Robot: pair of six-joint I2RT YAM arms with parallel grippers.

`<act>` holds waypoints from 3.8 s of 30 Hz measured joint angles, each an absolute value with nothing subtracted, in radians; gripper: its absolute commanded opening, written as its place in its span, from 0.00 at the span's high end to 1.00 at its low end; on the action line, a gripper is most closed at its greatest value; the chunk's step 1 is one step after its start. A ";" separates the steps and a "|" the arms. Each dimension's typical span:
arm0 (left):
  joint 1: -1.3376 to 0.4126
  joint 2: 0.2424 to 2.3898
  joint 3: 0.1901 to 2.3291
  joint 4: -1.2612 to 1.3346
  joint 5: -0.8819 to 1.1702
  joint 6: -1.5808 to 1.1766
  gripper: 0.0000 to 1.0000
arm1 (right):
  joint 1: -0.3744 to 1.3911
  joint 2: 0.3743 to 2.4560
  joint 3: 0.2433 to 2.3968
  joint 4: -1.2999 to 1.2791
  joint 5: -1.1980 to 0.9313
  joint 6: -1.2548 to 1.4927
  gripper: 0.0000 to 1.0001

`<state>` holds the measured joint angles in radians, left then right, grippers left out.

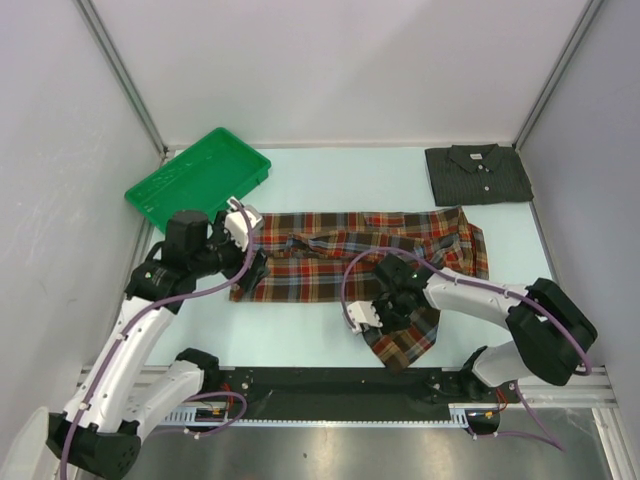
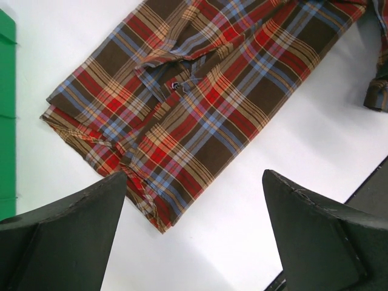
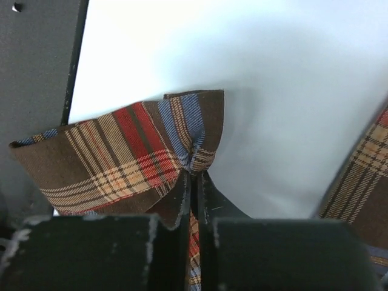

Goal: Fold and stack the long sleeve shirts
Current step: Fold the shirt

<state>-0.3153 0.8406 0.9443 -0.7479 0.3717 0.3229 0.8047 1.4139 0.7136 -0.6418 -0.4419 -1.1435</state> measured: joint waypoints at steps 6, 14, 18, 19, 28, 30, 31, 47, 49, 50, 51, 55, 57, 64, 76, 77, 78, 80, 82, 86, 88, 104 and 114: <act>-0.303 0.906 0.969 -0.722 0.380 0.358 0.01 | 0.664 1.450 0.891 -0.730 -0.484 -1.124 1.00; -0.278 1.038 1.114 -0.592 0.351 0.442 0.00 | 0.336 1.491 1.385 -0.596 -0.614 -0.881 1.00; -0.252 1.116 1.155 -0.506 0.343 0.432 0.01 | 0.270 1.569 1.466 -0.418 -0.622 -0.734 1.00; -0.249 1.131 1.155 -0.492 0.337 0.426 0.01 | 0.264 1.596 1.474 -0.377 -0.620 -0.709 1.00; -0.219 1.285 1.246 -0.475 0.291 0.349 0.00 | 0.194 1.879 1.621 -0.047 -0.514 -0.533 1.00; -0.210 1.287 1.246 -0.479 0.290 0.347 0.01 | 0.177 1.906 1.646 0.007 -0.490 -0.521 1.00; -0.208 1.287 1.246 -0.479 0.290 0.346 0.01 | 0.170 1.914 1.657 0.029 -0.478 -0.513 1.00; -0.117 1.420 1.284 -0.516 0.333 0.227 0.01 | 0.459 1.693 1.281 0.058 -0.218 -0.574 1.00; -0.109 1.422 1.284 -0.526 0.349 0.215 0.00 | 0.529 1.644 1.223 0.047 -0.175 -0.580 1.00; -0.108 1.422 1.284 -0.530 0.355 0.208 0.01 | 0.561 1.624 1.202 0.041 -0.156 -0.582 1.00; -0.105 1.422 1.284 -0.533 0.361 0.201 0.01 | 0.593 1.609 1.188 0.038 -0.137 -0.583 1.00; -0.089 1.422 1.284 -0.545 0.389 0.183 0.01 | 0.683 1.607 1.176 0.033 -0.082 -0.572 1.00; -0.072 1.422 1.283 -0.553 0.397 0.182 0.01 | 0.714 1.627 1.180 0.034 -0.052 -0.553 1.00; 0.043 1.422 1.232 -0.585 0.441 0.170 0.01 | 0.804 1.777 1.231 0.047 0.112 -0.469 1.00; 0.107 1.368 1.134 -0.584 0.561 0.148 0.01 | 0.879 1.751 1.233 0.135 0.202 -0.375 0.85; 0.107 1.367 1.127 -0.584 0.564 0.149 0.01 | 0.880 1.742 1.223 0.120 0.162 -0.382 0.77; 0.107 1.367 1.121 -0.586 0.567 0.150 0.00 | 0.881 1.737 1.217 0.093 0.092 -0.399 0.54; 0.107 1.367 1.113 -0.586 0.574 0.159 0.01 | 0.878 1.737 1.217 0.020 -0.039 -0.423 0.35; 0.107 1.367 1.106 -0.587 0.582 0.167 0.01 | 0.866 1.744 1.234 -0.085 -0.170 -0.457 0.09; 0.107 1.369 1.090 -0.589 0.616 0.168 0.09 | 0.820 1.763 1.312 -0.299 -0.395 -0.517 0.05; 0.102 1.371 1.077 -0.589 0.643 0.165 0.12 | 0.768 1.761 1.357 -0.392 -0.474 -0.540 0.09; -0.179 1.529 0.905 -0.444 0.712 -0.050 0.41 | 0.189 1.687 1.292 -0.801 -0.574 -0.593 0.25; -0.236 1.613 0.902 -0.356 0.623 -0.171 0.34 | 0.021 1.628 1.240 -0.884 -0.540 -0.601 0.26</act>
